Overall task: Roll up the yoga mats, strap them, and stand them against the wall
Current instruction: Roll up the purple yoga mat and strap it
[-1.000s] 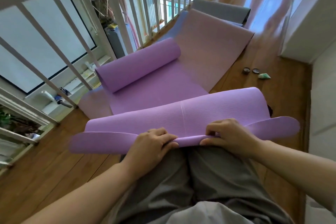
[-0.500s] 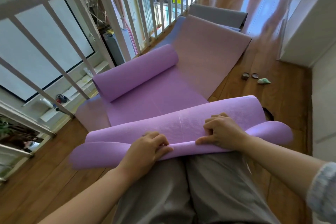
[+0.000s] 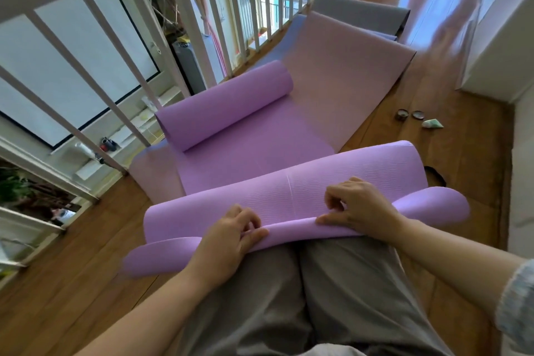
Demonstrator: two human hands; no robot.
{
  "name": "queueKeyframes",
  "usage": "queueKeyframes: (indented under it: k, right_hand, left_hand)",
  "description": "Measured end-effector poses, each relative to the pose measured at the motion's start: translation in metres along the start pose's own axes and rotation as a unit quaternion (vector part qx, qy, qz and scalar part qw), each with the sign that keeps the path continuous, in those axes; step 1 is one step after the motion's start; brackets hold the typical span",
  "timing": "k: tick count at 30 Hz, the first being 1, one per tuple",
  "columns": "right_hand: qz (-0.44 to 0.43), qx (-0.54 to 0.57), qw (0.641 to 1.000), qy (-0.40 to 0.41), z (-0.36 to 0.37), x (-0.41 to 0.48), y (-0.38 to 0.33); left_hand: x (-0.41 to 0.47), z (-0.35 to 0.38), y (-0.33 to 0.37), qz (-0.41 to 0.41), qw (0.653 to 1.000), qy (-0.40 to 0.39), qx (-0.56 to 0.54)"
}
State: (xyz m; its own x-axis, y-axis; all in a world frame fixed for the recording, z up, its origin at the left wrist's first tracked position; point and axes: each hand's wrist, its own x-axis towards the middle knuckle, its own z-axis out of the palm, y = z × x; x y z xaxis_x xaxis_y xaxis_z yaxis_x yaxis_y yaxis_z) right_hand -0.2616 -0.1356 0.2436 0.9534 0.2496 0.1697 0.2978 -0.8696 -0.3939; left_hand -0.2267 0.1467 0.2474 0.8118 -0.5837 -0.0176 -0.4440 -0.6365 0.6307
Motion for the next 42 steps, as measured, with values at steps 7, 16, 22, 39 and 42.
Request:
queueKeyframes:
  k: [7, 16, 22, 39, 42]
  right_hand:
    - [-0.186, -0.094, 0.967, 0.145, 0.003, -0.027, 0.002]
    - [-0.043, -0.164, 0.98, 0.103, -0.001, -0.046, -0.018]
    - [-0.039, -0.21, 0.969, 0.123, 0.004, -0.039, -0.021]
    - [0.025, 0.013, 0.999, 0.032, -0.008, -0.044, -0.016]
    - [0.058, 0.059, 0.997, 0.001, -0.009, -0.036, -0.004]
  left_hand:
    - [0.02, 0.002, -0.001, 0.018, 0.999, 0.015, 0.022]
    - [0.003, 0.008, -0.002, 0.245, 0.943, 0.096, 0.206]
    - [0.001, 0.001, 0.014, 0.174, 0.92, 0.08, 0.342]
    - [0.004, -0.007, 0.003, 0.188, 0.954, 0.018, 0.232]
    - [0.014, -0.005, -0.005, 0.177, 0.973, -0.015, 0.149]
